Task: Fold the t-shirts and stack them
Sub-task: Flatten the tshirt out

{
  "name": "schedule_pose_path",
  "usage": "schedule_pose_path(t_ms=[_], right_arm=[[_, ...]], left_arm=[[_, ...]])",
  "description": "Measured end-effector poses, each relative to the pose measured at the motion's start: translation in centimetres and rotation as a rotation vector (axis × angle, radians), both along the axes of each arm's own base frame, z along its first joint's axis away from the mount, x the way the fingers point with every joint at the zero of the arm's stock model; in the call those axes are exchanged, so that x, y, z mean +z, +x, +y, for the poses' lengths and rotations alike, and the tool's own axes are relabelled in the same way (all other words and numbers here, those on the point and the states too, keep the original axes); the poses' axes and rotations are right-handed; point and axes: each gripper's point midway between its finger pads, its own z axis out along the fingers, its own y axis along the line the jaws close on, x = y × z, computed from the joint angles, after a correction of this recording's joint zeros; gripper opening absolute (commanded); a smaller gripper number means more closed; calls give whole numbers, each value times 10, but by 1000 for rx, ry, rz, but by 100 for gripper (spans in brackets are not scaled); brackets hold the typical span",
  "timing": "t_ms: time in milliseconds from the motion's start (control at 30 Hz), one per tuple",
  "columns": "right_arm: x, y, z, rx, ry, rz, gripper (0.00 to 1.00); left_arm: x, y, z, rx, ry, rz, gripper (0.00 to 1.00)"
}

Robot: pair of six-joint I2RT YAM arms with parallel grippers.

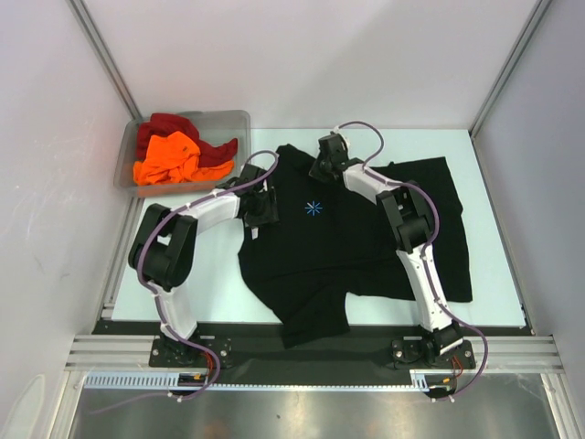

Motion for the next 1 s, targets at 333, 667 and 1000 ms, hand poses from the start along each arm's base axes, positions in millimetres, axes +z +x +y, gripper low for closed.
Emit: schedule_pose_path(t_ms=[333,667,1000], right_arm=[[-1,48,-5,-58,77,-74,5],[19,139,-87,-245,196,-233,31],[52,148,-159,-281,205,-231,50]], left_arm=[[-12,-2,1,0,5,23,59],[-12,2,0,0,4,19,59],[-3,12,-3,-17,7,-1,60]])
